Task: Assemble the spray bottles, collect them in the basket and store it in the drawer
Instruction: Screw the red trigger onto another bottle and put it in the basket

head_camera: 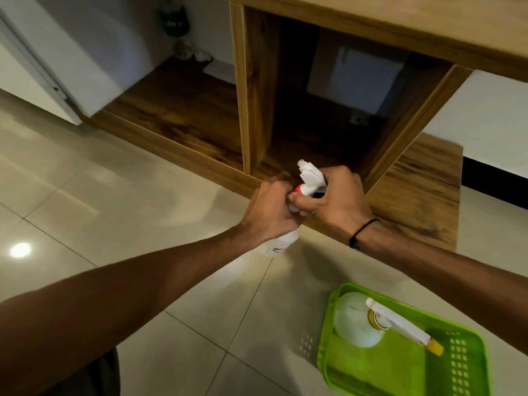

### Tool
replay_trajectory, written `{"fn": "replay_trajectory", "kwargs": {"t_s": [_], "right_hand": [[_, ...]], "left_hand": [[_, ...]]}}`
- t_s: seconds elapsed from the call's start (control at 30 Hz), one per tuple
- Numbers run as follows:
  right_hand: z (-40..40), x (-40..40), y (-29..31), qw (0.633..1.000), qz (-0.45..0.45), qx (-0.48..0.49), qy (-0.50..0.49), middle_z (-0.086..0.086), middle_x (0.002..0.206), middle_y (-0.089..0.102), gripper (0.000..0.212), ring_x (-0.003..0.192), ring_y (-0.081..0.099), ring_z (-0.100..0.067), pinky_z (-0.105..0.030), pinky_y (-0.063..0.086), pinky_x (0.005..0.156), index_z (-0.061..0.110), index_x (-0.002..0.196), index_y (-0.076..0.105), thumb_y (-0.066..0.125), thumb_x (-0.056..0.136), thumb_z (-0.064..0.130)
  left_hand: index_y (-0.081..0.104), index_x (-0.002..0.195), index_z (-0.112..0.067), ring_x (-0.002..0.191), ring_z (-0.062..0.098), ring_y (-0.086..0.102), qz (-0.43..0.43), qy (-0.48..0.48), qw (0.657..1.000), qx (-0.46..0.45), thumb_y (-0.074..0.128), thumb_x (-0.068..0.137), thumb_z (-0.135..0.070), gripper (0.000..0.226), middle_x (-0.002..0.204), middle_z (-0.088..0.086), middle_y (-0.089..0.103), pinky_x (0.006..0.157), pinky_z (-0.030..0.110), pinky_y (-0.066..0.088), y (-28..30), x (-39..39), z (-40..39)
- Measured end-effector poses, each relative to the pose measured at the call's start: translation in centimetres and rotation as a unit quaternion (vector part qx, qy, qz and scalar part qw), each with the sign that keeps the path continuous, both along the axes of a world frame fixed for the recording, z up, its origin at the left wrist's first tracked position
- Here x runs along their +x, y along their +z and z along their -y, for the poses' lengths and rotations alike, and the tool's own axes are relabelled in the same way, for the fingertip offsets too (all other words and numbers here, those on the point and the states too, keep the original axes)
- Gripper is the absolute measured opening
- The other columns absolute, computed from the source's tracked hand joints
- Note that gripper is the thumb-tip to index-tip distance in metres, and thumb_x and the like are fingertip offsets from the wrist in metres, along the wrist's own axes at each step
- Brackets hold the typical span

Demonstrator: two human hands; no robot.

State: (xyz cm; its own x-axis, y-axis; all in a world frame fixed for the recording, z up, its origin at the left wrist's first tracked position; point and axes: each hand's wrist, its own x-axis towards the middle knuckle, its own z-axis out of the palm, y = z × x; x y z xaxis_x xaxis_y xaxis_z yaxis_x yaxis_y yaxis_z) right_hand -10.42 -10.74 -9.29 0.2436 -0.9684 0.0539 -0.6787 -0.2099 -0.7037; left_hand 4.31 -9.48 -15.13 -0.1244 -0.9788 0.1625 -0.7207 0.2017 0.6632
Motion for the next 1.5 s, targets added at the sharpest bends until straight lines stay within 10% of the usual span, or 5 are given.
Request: {"fn": "replay_trajectory", "kwargs": {"t_s": [0.3,0.6,0.9,1.13,1.5], "right_hand": [[-0.1,-0.6,-0.1,0.998,-0.033,-0.015,0.057,-0.002,0.078,0.071,0.032,0.078,0.065,-0.015,-0.028,0.050,0.062,0.014,0.081,0.072,0.091,0.073,0.039],[-0.3,-1.6,-1.3,0.988,-0.071,0.060,0.121,0.004,0.066,0.074,0.020,0.062,0.071,0.000,-0.028,0.058,0.062,0.018,0.075,0.073,0.087,0.076,0.032],[-0.7,-1.8,-0.9,0.994,-0.040,0.041,0.089,0.005,0.061,0.068,0.020,0.051,0.062,0.005,-0.008,0.042,0.047,0.016,0.070,0.067,0.084,0.078,0.019],[0.3,-2.7,-0.3,0.997,-0.033,0.001,0.075,-0.003,0.070,0.074,0.021,0.067,0.074,-0.016,-0.046,0.063,0.066,0.011,0.082,0.076,0.085,0.080,0.029],[0.1,-2.9,0.5,0.991,-0.045,0.014,0.129,0.004,0.093,0.074,0.047,0.093,0.068,-0.018,-0.048,0.061,0.081,0.020,0.097,0.076,0.081,0.070,0.058]], "left_hand": [[0.075,0.100,-0.007,0.069,0.012,0.059,-0.014,0.004,1.000,0.022,0.089,0.076,-0.030,0.035,0.079,-0.003,0.067,0.065,0.006,0.037,0.2,-0.1,-0.1],[0.033,0.155,-0.025,0.092,0.006,0.072,-0.119,-0.047,0.991,0.046,0.102,0.053,-0.043,0.125,0.110,-0.007,0.077,0.083,0.003,0.046,-2.0,-0.8,-1.7],[0.043,0.147,-0.029,0.114,0.009,0.065,-0.120,-0.080,0.986,0.089,0.098,0.056,-0.055,0.110,0.130,-0.011,0.064,0.093,0.026,0.057,-2.7,0.7,-0.9],[0.036,0.138,-0.035,0.106,-0.001,0.053,-0.073,-0.094,0.974,0.193,0.096,0.068,-0.040,0.093,0.128,-0.014,0.047,0.073,-0.002,0.046,-3.7,3.8,-1.6],[0.043,0.140,-0.031,0.116,0.019,0.058,-0.048,-0.095,0.971,0.213,0.097,0.064,-0.045,0.095,0.129,-0.007,0.054,0.088,0.025,0.058,-3.2,5.1,-1.1]]}}
